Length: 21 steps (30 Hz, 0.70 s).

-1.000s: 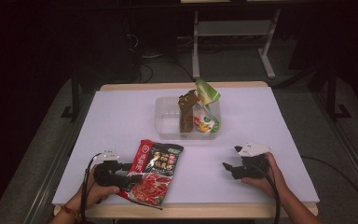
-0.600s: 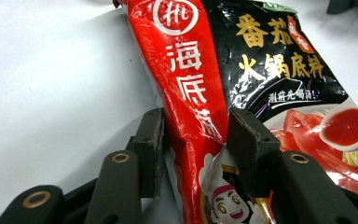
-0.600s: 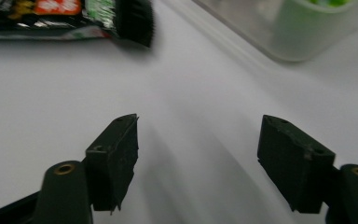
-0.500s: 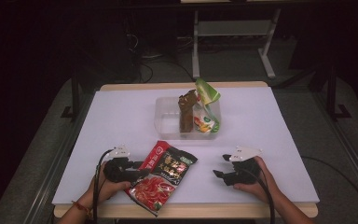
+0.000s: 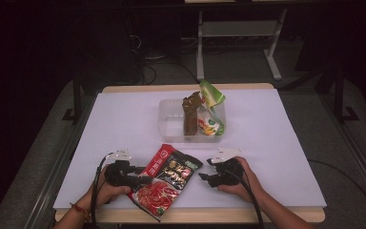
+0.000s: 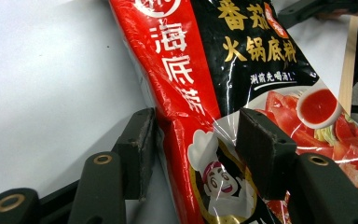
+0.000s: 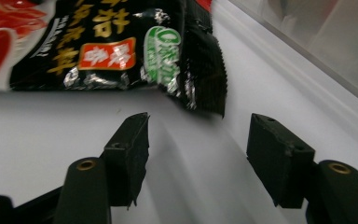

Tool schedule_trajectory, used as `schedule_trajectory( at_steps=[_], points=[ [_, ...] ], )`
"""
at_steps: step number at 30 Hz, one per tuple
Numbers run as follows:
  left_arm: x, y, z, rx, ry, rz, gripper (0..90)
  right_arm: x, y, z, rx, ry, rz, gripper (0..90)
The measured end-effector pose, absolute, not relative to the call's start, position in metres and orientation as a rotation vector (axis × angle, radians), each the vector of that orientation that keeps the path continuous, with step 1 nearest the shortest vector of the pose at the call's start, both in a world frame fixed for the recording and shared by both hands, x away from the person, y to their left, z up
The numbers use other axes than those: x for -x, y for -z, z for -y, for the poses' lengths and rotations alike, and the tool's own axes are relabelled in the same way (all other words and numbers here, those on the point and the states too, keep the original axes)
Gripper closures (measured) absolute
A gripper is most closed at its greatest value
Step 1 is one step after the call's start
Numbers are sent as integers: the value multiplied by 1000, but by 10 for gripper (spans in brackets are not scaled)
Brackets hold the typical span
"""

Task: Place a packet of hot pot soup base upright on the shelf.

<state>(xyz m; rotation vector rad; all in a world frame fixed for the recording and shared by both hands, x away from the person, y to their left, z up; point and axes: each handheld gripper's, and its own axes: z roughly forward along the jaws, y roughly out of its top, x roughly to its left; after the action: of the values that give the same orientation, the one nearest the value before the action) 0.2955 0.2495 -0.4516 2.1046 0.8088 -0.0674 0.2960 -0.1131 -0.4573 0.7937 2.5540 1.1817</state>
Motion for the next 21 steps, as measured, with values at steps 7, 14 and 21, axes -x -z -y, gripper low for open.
schedule_trajectory(
  at_steps=[7,14,21],
  points=[
    [-296,451,-245,-2108,67,-808,500,-301,457,105,-741,-1159,-2573,517],
    [-298,451,-240,-2118,67,-809,495,-296,454,102,-628,-1152,-2600,837],
    [-302,448,-220,-2154,52,-794,471,-302,453,111,-688,-1154,-2561,893]
  ],
)
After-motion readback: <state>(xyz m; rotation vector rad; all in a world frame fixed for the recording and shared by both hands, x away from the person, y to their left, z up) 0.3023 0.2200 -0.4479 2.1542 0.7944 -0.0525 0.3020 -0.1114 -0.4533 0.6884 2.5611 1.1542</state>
